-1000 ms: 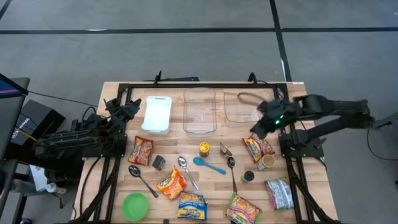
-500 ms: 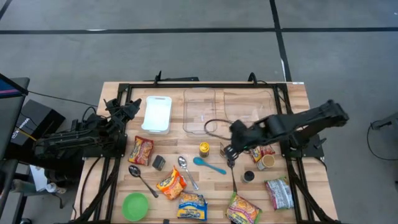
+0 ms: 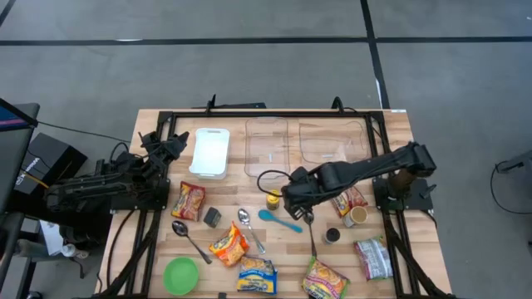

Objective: Pick & Place Food Item
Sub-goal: Put the orange spice pack into the right transparent bin

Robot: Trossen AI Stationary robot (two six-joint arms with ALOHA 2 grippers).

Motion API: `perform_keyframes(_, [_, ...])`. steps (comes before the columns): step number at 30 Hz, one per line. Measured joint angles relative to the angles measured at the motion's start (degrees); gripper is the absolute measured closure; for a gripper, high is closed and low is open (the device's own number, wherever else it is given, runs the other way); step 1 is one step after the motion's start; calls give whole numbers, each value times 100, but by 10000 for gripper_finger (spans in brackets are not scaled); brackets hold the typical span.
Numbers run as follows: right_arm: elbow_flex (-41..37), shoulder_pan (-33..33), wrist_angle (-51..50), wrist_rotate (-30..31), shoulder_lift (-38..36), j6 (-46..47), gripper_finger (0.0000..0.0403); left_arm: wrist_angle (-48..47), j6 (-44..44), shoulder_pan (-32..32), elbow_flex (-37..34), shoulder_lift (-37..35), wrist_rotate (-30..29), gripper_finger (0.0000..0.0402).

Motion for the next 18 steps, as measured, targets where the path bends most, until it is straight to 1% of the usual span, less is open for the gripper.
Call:
perform_keyframes(5, [2,-137,-27,-123,-11,-23,403,0,0,0,-2,0,0,400])
perform_keyframes(13, [2,-269,-58,-162,-55,-590,403,0,0,0,0,0,0,400])
perform_keyframes(18, [-2,-376,-66,-509,-8,-692,403,0,0,0,0,0,0,400])
